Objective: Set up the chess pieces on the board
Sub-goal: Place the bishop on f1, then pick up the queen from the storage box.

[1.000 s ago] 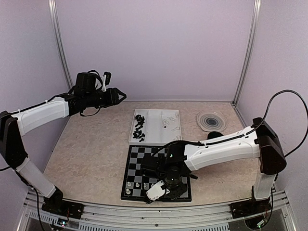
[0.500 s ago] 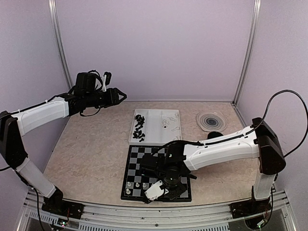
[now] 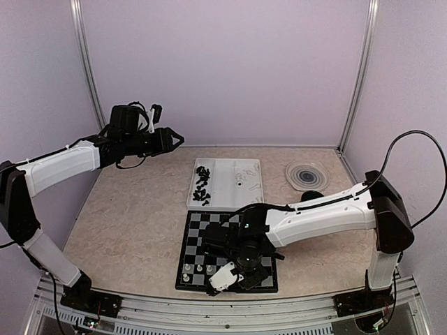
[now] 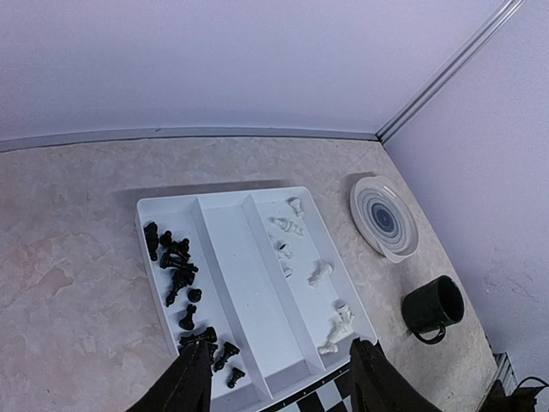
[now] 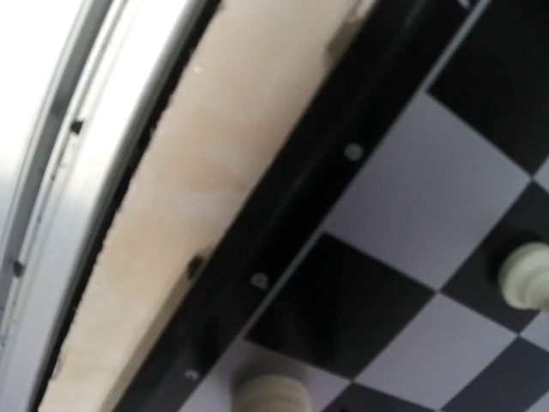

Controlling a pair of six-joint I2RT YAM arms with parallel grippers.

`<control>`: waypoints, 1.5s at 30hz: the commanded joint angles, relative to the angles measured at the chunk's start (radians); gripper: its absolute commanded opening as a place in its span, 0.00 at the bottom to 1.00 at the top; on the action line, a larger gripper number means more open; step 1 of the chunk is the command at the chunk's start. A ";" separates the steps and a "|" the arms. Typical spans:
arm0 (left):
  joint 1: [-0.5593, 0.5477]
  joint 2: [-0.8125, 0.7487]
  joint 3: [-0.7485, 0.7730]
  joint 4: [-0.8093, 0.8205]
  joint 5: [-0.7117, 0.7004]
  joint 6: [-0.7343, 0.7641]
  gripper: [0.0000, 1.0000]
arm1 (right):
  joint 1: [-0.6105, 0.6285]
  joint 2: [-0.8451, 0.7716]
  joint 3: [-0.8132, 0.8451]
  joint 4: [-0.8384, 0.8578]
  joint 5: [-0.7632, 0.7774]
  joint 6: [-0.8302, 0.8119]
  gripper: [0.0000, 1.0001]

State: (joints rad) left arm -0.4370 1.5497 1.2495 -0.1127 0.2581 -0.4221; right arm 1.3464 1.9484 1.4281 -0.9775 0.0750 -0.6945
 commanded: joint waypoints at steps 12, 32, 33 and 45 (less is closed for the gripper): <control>-0.019 0.040 0.010 -0.012 0.036 0.017 0.56 | -0.501 -0.118 0.323 0.019 -0.462 -0.083 0.46; -0.207 0.031 0.047 -0.132 -0.160 0.159 0.57 | -0.735 0.321 0.489 0.276 -0.127 -0.088 0.31; -0.207 0.025 0.035 -0.129 -0.159 0.156 0.57 | -0.734 0.340 0.510 0.260 -0.110 -0.097 0.32; -0.217 -0.043 -0.047 -0.103 -0.162 0.152 0.57 | -0.742 0.504 0.675 0.150 0.020 -0.212 0.38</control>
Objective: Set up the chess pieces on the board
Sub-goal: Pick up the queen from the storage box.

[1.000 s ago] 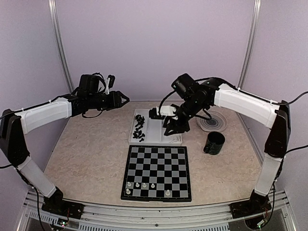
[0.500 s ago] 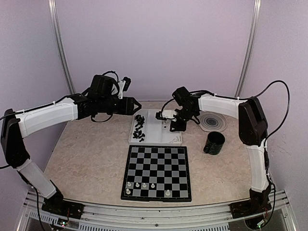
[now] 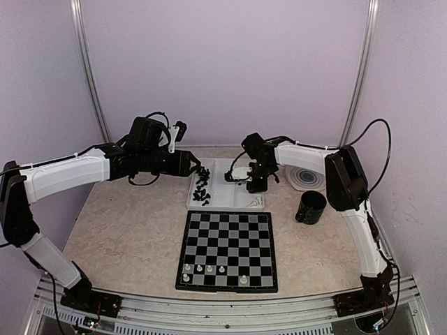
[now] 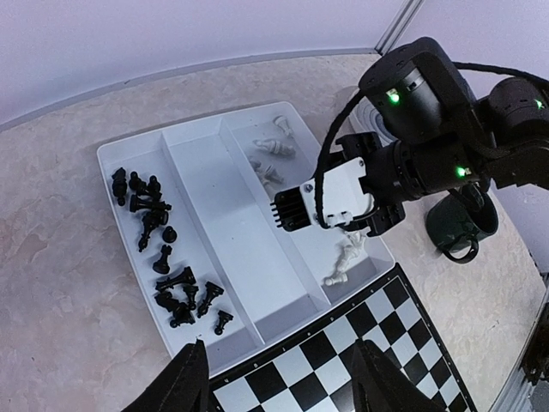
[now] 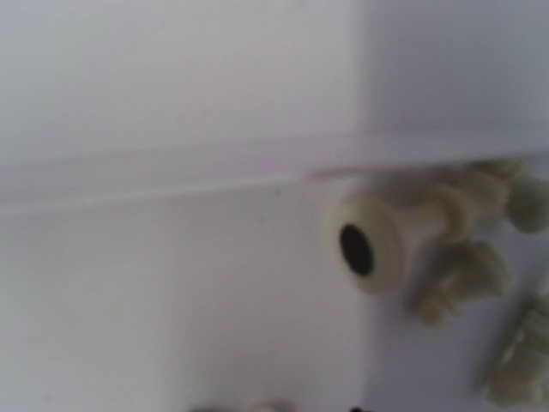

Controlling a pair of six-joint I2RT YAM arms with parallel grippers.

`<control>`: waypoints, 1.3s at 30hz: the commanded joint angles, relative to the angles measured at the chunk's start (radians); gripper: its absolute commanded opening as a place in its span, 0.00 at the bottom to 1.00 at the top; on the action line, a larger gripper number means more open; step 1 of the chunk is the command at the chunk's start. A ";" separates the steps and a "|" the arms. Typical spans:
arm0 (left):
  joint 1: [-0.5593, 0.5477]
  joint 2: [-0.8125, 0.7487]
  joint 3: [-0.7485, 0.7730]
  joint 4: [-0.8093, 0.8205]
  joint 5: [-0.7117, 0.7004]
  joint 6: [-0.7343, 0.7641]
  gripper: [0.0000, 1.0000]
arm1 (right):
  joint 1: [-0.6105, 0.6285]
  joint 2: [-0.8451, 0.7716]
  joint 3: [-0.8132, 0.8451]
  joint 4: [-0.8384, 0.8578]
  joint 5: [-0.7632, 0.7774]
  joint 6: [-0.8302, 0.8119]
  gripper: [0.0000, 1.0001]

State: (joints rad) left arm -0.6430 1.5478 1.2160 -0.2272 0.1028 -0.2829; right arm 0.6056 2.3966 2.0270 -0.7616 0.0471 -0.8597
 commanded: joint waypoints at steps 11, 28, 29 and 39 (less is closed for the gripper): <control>-0.028 -0.044 -0.024 0.022 0.008 0.024 0.57 | -0.012 0.205 0.306 -0.367 -0.018 -0.070 0.23; -0.034 -0.026 -0.008 0.012 -0.001 0.022 0.57 | -0.015 0.041 0.090 -0.175 -0.164 0.022 0.08; -0.034 -0.027 -0.007 0.010 -0.004 0.022 0.57 | -0.015 0.029 0.089 -0.166 -0.165 0.021 0.09; -0.034 -0.014 -0.003 0.020 -0.011 0.008 0.57 | -0.015 -0.004 0.067 -0.032 -0.072 0.117 0.33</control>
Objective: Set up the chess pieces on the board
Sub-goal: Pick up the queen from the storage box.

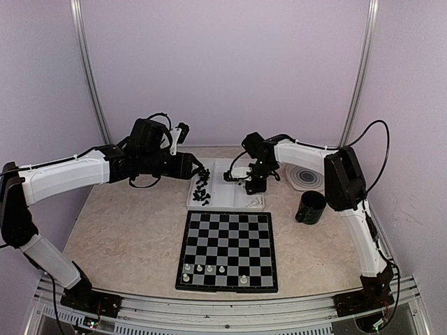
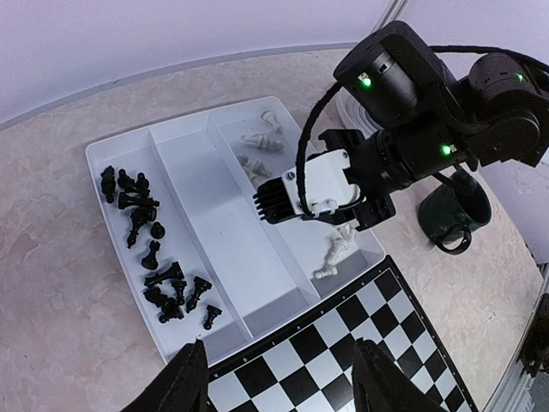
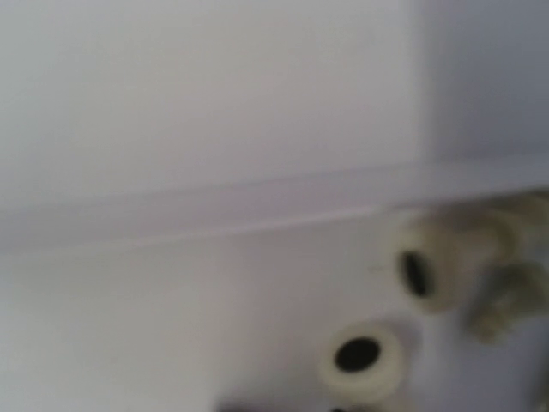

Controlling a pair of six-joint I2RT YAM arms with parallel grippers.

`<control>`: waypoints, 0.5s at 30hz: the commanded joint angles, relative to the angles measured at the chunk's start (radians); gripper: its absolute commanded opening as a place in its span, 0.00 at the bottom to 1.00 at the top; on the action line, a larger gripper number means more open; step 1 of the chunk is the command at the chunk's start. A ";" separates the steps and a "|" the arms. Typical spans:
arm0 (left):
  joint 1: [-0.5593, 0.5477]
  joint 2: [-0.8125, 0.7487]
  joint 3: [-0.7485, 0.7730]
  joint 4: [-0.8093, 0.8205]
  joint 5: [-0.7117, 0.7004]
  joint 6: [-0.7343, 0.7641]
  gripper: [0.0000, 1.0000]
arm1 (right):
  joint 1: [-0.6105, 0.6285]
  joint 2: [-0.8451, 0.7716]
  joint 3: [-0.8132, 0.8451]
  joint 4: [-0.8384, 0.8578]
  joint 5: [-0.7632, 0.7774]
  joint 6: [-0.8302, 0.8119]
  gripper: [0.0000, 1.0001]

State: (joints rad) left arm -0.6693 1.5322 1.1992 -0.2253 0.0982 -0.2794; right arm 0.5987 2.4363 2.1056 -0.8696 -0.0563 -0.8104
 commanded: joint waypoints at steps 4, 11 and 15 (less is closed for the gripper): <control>-0.007 0.001 0.017 0.011 -0.006 0.007 0.57 | -0.008 -0.004 0.012 0.067 0.015 0.078 0.38; -0.007 -0.004 0.016 0.003 -0.010 0.011 0.57 | -0.012 -0.040 0.006 0.100 0.009 0.060 0.36; -0.007 0.000 0.013 0.012 -0.005 0.008 0.57 | -0.021 -0.065 -0.020 0.194 0.017 0.050 0.41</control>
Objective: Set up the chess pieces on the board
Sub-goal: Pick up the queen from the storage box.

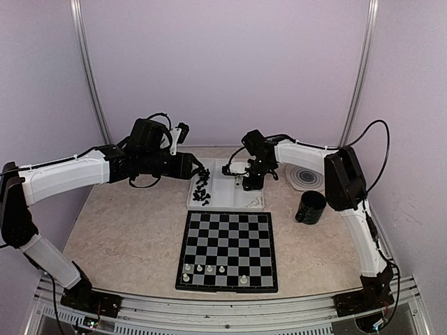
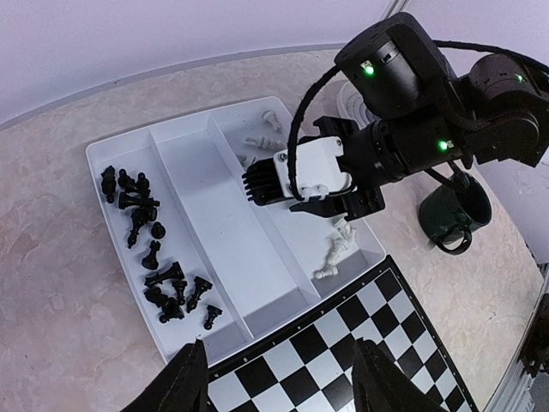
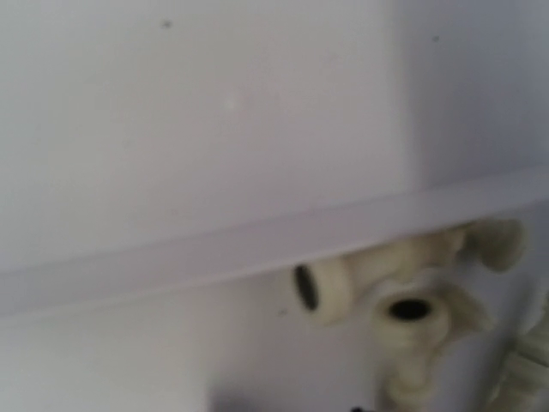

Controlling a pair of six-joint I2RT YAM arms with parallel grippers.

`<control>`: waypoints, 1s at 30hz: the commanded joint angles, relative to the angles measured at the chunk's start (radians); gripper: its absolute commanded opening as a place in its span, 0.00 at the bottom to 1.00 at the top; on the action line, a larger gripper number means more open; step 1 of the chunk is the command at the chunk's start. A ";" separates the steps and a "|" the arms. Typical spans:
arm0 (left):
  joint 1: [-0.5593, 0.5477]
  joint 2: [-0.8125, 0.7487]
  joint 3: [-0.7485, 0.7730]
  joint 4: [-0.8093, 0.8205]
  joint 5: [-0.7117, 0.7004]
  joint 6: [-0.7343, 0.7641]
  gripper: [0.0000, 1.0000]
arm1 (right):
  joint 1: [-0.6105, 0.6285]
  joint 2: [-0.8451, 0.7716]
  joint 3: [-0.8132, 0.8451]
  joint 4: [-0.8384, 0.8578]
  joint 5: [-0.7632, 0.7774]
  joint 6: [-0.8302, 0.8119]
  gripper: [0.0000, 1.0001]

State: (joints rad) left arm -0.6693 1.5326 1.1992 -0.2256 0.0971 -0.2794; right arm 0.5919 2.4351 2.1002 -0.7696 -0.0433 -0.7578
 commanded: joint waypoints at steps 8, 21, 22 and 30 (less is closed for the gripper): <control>-0.009 -0.001 0.013 0.005 0.005 0.003 0.57 | -0.047 0.090 0.151 0.088 0.008 0.003 0.48; -0.010 -0.033 -0.039 0.019 -0.003 -0.012 0.57 | -0.077 0.162 0.194 -0.127 -0.184 0.009 0.42; -0.010 -0.032 -0.040 0.019 0.000 -0.013 0.57 | -0.079 0.161 0.189 -0.132 -0.189 0.013 0.41; -0.010 -0.030 -0.049 0.024 0.002 -0.018 0.57 | -0.088 0.146 0.169 -0.108 -0.203 0.075 0.38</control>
State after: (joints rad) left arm -0.6716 1.5288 1.1629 -0.2249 0.0975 -0.2882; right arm 0.5133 2.5797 2.3039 -0.8249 -0.2470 -0.7322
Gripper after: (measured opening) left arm 0.572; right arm 0.381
